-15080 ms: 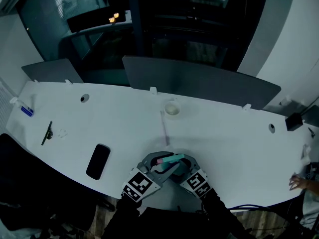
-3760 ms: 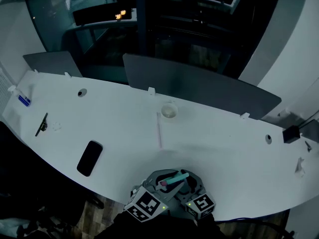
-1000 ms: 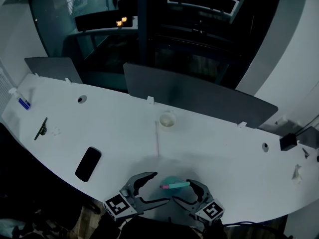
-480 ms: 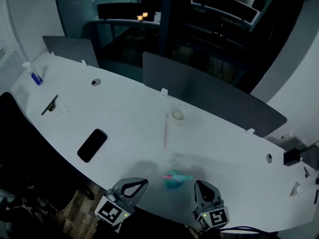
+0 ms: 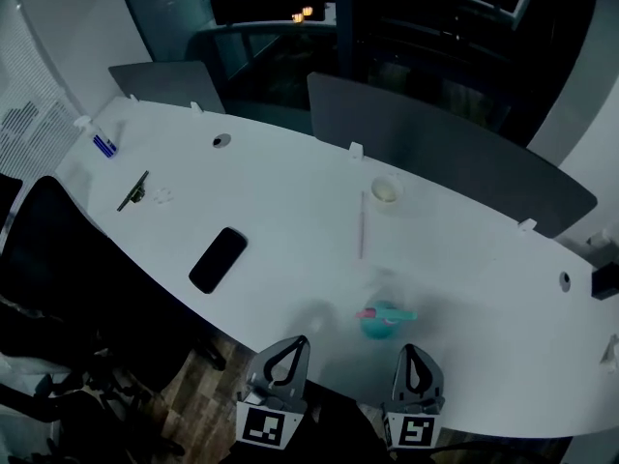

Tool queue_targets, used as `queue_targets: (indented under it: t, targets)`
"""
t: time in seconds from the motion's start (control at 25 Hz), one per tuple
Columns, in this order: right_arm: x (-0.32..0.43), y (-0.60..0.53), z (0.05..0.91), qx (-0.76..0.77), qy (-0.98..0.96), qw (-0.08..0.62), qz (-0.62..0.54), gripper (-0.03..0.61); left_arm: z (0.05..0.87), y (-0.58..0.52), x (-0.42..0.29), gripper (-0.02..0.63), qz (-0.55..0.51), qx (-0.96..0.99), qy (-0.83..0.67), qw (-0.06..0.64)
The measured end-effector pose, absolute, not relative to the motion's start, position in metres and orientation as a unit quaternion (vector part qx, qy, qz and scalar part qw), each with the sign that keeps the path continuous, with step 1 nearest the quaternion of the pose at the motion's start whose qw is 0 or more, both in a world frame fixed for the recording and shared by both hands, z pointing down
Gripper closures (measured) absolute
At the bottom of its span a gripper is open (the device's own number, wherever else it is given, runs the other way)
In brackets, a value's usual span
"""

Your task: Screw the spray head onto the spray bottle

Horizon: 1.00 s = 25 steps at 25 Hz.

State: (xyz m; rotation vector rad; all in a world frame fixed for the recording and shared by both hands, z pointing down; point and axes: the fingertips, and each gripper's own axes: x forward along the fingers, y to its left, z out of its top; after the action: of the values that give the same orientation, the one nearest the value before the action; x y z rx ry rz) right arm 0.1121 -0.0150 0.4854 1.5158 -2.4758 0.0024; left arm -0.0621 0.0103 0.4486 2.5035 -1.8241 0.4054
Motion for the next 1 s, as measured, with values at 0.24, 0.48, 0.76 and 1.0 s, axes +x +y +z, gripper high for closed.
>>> queue_targets:
  t: [0.24,0.48,0.76,1.0]
  targets:
    - [0.101,0.047,0.507,0.542,-0.829,0.137,0.008,0.574,0.472,0.088,-0.076,0.609,0.112,0.797,-0.593,0.039]
    - [0.08,0.158,0.496,0.576,-0.809,0.118,-0.002,0.574,0.47,0.18,-0.106,0.609,0.1,0.802,-0.587,0.032]
    - [0.06,0.264,0.466,0.593,-0.796,0.117,-0.031,0.574,0.442,0.261,-0.11,0.609,0.052,0.833,-0.551,0.004]
    - [0.064,0.307,0.445,0.609,-0.783,0.12,-0.045,0.574,0.428,0.289,-0.099,0.609,0.04,0.848,-0.529,-0.004]
